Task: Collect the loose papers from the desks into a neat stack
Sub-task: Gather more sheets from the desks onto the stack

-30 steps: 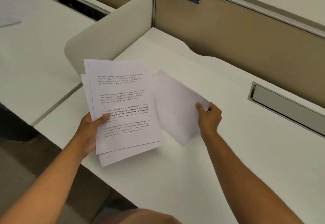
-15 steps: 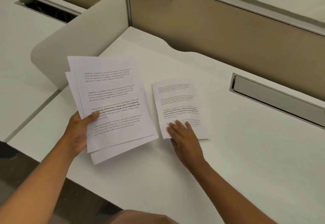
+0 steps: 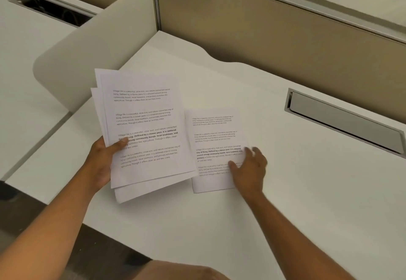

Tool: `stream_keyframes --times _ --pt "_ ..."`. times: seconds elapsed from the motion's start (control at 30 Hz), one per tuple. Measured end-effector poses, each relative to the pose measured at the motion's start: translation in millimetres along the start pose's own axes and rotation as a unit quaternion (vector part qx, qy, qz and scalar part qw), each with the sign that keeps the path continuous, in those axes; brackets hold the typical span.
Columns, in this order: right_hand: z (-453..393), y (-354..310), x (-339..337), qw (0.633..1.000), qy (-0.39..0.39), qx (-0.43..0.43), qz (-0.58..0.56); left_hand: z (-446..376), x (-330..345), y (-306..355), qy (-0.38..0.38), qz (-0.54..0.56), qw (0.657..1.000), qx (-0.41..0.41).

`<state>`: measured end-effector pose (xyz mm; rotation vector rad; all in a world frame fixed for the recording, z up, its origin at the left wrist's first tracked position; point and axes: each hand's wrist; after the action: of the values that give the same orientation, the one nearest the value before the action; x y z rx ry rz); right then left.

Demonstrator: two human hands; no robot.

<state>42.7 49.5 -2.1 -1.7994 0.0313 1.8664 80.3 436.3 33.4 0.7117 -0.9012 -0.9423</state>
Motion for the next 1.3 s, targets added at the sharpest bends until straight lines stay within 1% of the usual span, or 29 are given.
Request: stream_keyframes --times 0.03,0.07,0.2,0.3,0.37,0.47,0.53,0.6,0.7,0.77,0.83,0.93,1.0,1.1,1.2,1.23,1.3 --pt "-8.5 -1.6 -11.4 0.997 -0.044 0.060 0.027 -2.3 -0.9 -1.9 -0.001 0.002 1.000 -0.003" --pt "-16.0 -1.9 -19.2 0.993 -0.073 0.092 0.031 -4.7 -1.7 -3.6 -0.002 0.003 1.000 -0.005" --pt "-38.7 3.1 -36.8 0.986 -0.108 0.109 -0.065 -7.6 2.9 -6.7 -0.010 0.002 1.000 -0.012" --pt "-53.6 17.8 -48.0 0.983 -0.122 0.100 -0.099 -6.1 10.1 -7.0 -0.018 0.000 1.000 -0.017" --pt "-60.0 24.2 -58.4 0.982 -0.105 0.071 -0.144 -4.0 15.5 -5.7 -0.020 0.003 1.000 -0.019" --pt "-65.3 26.0 -78.5 0.973 -0.031 0.045 -0.225 -3.0 20.8 -3.7 -0.013 0.010 1.000 -0.019" --pt "-65.6 21.8 -95.2 0.949 0.014 0.045 -0.313 -3.1 23.2 -2.3 -0.007 0.006 1.000 -0.019" --pt "-63.4 13.4 -112.3 0.922 0.042 0.038 -0.384 -3.0 25.1 -1.6 -0.010 0.005 1.000 -0.021" --pt "-53.0 -10.0 -126.4 0.897 0.041 0.006 -0.440 -2.9 28.4 -0.6 -0.006 0.018 0.999 -0.027" --pt "-40.4 -33.0 -122.9 0.895 0.017 -0.021 -0.445 0.0 33.5 1.1 -0.009 0.030 0.999 -0.025" --pt "-26.3 -56.6 -107.8 0.901 -0.014 -0.052 -0.430 3.1 38.4 3.6 -0.013 0.028 0.999 -0.024" --pt "-1.4 -89.1 -77.7 0.911 -0.048 -0.090 -0.399 7.4 42.0 7.0 -0.001 0.005 0.999 -0.040" --pt "13.6 -104.9 -60.4 0.918 -0.057 -0.103 -0.379 3.5 38.6 5.5 0.000 -0.003 0.998 -0.056" --pt "30.5 -119.8 -47.5 0.932 -0.058 -0.116 -0.338 8.8 42.4 9.6 -0.025 0.002 0.999 -0.044" --pt "40.3 -123.5 -43.4 0.939 -0.066 -0.121 -0.316 7.0 45.2 9.2 -0.048 0.030 0.998 -0.029" --pt "42.4 -123.1 -43.7 0.942 -0.053 -0.121 -0.309 5.6 44.7 8.2 -0.052 0.030 0.998 -0.026" --pt "38.7 -120.0 -47.9 0.948 0.007 -0.106 -0.299 4.7 45.4 8.1 -0.056 0.012 0.998 -0.020"
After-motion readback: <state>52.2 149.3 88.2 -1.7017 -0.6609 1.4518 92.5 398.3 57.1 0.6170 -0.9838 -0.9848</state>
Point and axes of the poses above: each hand's wrist, its own z-axis away from the middle knuckle, its own x-axis out of the palm, y = z × x, and after that the axes turned 8 degrees about z, right-handed
